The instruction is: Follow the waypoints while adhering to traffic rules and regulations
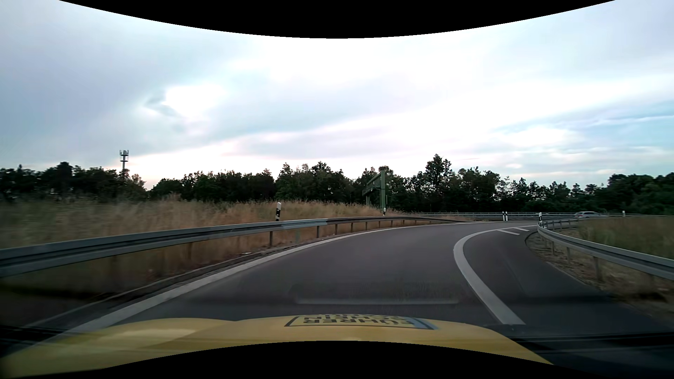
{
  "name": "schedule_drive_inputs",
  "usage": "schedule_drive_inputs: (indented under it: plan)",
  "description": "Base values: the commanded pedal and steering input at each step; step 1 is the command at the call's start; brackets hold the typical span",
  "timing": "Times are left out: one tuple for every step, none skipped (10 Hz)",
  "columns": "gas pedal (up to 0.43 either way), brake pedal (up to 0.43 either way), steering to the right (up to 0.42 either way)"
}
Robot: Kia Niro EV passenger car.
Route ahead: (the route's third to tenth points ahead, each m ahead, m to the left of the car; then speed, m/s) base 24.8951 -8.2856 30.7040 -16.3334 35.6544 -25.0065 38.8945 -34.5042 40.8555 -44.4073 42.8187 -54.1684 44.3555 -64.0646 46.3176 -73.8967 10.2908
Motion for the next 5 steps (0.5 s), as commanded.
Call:
schedule_drive_inputs:
  plan:
    - [0.110,0.000,0.120]
    - [0.110,0.000,0.115]
    - [0.110,0.000,0.112]
    - [0.110,0.000,0.111]
    - [0.110,0.000,0.111]
